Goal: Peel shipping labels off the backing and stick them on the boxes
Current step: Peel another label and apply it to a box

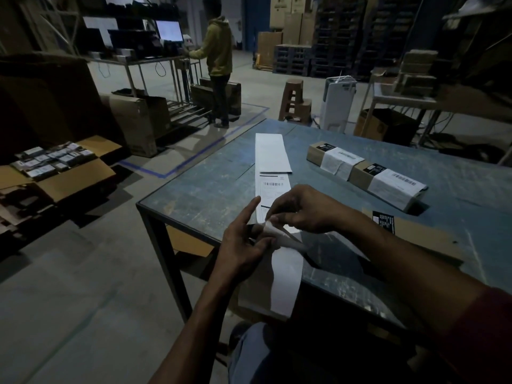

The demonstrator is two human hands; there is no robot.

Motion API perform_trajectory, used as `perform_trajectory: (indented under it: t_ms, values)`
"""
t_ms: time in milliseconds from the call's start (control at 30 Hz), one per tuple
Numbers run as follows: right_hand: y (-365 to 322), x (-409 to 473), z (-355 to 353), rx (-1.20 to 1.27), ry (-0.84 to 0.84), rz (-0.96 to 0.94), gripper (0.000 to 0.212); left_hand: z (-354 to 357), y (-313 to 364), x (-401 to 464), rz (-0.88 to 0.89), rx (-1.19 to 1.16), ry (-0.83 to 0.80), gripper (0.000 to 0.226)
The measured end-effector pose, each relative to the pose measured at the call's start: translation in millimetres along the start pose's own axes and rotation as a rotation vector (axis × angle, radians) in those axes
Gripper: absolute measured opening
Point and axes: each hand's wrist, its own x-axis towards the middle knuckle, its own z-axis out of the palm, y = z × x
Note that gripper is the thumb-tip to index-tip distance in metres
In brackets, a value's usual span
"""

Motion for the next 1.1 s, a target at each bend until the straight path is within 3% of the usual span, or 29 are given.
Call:
perform_trajectory:
  t_ms: [467,767,933,1100]
  values:
    - [0.1,-11.9,7.6,0.144,0.148,-0.027,0.026,-5.5,9.6,-0.9,-0.015,0.022,0.122,0.071]
    - [-0.2,-11.7,5.7,0.151,0.241,0.008,0.034,-6.7,6.5,-4.5,-0.071,0.068,0.140,0.077]
    - [-9.5,-11.1,9.1,0.208,0.121,0.027,0.056,-6.9,10.1,-6.1,-0.044,0.031,0.125,0.080]
    - [-9.6,-7.6,18.7,0.337,0.107,0.071,0.055,-7.3,4.8,-6.1,-0.017,0.050,0.088,0.091]
